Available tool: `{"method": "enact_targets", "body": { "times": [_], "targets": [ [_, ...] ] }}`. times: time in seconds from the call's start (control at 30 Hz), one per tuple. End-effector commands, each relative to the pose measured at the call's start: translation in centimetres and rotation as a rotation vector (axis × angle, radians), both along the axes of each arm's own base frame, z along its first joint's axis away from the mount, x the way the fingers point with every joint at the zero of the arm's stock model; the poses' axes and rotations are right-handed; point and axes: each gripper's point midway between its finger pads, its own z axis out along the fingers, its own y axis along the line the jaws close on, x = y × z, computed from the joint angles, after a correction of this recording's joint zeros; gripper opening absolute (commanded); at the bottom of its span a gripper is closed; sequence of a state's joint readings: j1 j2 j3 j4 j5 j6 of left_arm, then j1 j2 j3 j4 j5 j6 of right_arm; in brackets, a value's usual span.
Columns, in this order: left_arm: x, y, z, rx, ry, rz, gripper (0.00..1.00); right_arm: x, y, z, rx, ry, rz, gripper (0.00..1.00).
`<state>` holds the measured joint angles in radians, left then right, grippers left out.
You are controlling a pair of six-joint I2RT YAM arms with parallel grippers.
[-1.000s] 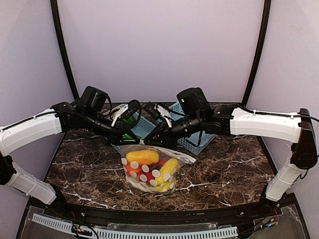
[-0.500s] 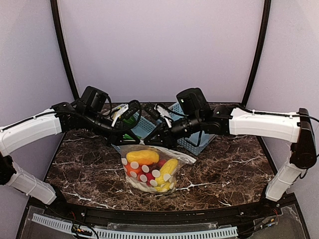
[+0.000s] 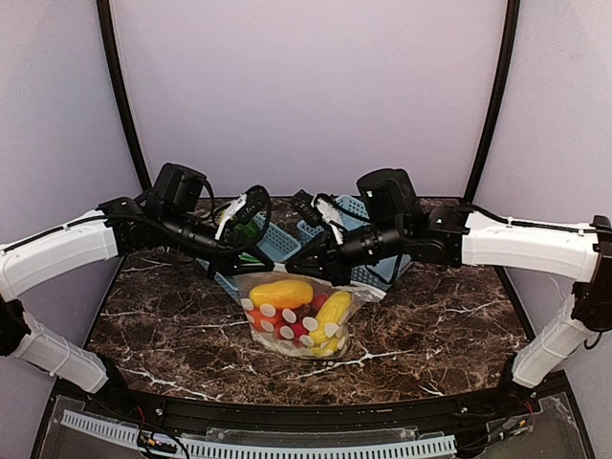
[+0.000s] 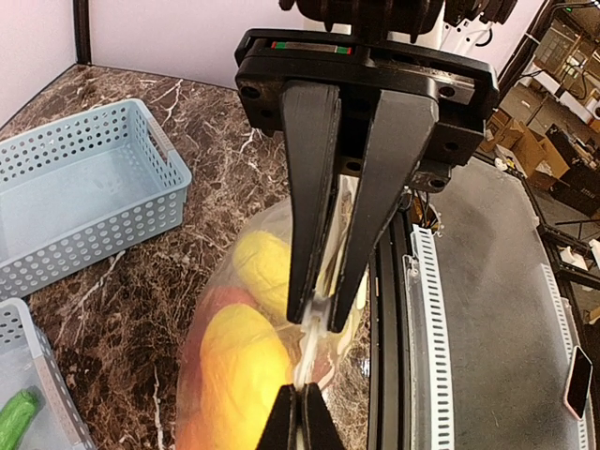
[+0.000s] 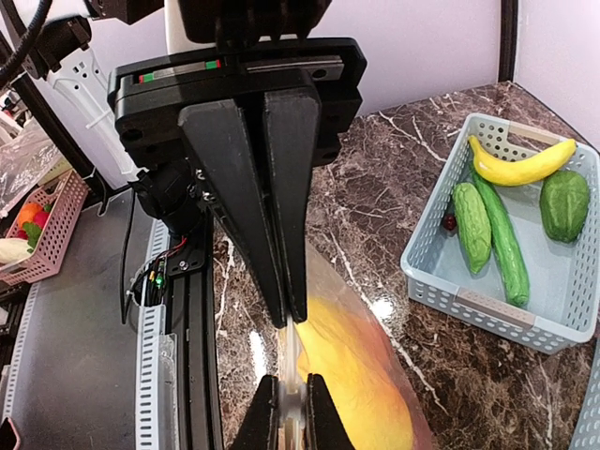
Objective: Place the food in the zip-top bag and seal the zipper
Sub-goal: Zip the zipper on the zipper food storage bag.
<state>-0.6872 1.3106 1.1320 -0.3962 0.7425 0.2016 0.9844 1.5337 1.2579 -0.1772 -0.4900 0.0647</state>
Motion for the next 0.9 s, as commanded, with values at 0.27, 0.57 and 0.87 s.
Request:
{"method": "enact_targets", "body": {
  "times": [0.27, 0.57, 0.87],
  "targets": [
    [1.8, 4.0, -1.1, 0.090, -0.007, 0.136, 0.01, -1.3, -5.9, -1.0, -0.111, 0.040, -0.105, 0.00],
    [2.2, 4.6, -1.1, 0.107, -0.018, 0.150, 0.01, -2.1, -7.3, -1.6, -0.147, 0.063, -0.114, 0.00],
    [2.8, 5.7, -1.4, 0.133, -0.028, 0.181, 0.01, -3.0, -8.9, -2.7, -0.198, 0.092, -0.121, 0.00]
  ]
}}
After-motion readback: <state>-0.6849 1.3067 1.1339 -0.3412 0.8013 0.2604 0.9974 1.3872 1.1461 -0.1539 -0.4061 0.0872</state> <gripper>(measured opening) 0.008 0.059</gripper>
